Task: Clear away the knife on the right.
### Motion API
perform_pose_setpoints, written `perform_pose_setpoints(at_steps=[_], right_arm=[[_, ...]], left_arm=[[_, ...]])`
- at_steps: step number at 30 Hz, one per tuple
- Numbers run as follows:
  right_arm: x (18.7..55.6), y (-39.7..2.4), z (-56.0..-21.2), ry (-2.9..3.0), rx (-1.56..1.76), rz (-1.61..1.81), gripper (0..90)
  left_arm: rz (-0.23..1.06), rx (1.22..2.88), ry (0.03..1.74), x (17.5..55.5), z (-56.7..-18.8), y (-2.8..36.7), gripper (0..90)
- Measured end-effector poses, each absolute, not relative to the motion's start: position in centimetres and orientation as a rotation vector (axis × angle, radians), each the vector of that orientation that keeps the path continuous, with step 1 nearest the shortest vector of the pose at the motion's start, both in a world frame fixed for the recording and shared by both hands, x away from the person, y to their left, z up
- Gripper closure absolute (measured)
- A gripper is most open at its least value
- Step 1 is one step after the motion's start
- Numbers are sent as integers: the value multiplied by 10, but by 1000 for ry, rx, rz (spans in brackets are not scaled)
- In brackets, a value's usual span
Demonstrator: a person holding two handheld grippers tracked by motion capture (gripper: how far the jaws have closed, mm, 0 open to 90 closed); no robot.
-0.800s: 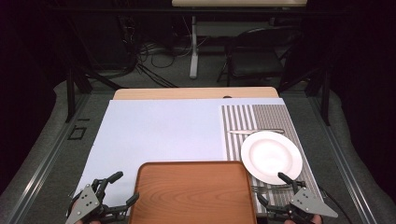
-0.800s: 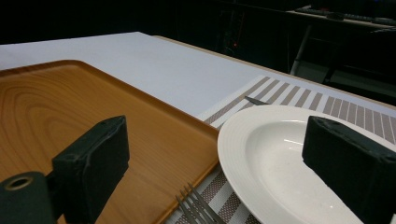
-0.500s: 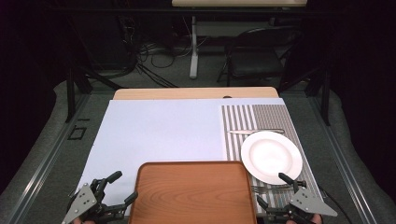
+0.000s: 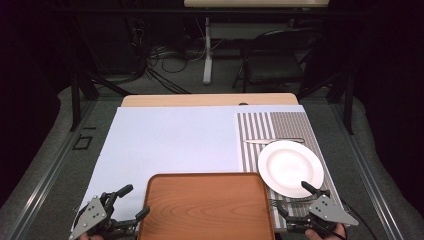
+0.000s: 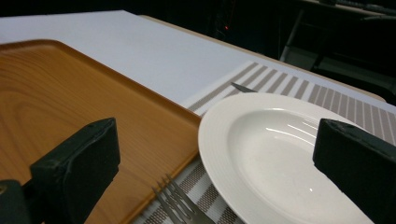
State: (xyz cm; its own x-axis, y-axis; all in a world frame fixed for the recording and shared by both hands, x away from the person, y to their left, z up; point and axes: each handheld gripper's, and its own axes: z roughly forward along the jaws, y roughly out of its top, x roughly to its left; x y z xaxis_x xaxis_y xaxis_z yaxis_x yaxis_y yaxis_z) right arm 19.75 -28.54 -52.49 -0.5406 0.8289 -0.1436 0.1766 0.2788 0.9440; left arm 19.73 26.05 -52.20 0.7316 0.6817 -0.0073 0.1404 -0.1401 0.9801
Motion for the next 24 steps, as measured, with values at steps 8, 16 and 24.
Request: perform_pose_setpoints(at_steps=[8, 16, 24], right_arm=[[207, -286, -519, 1966, 940, 1185, 27], [227, -291, -507, 1990, 982, 1137, 33], [243, -294, -495, 2017, 1026, 1092, 40]], left_arm=[[542, 1719, 658, 195, -522, 259, 158], [550, 1729, 666, 192, -522, 260, 158], [534, 1728, 672, 191, -523, 262, 157]])
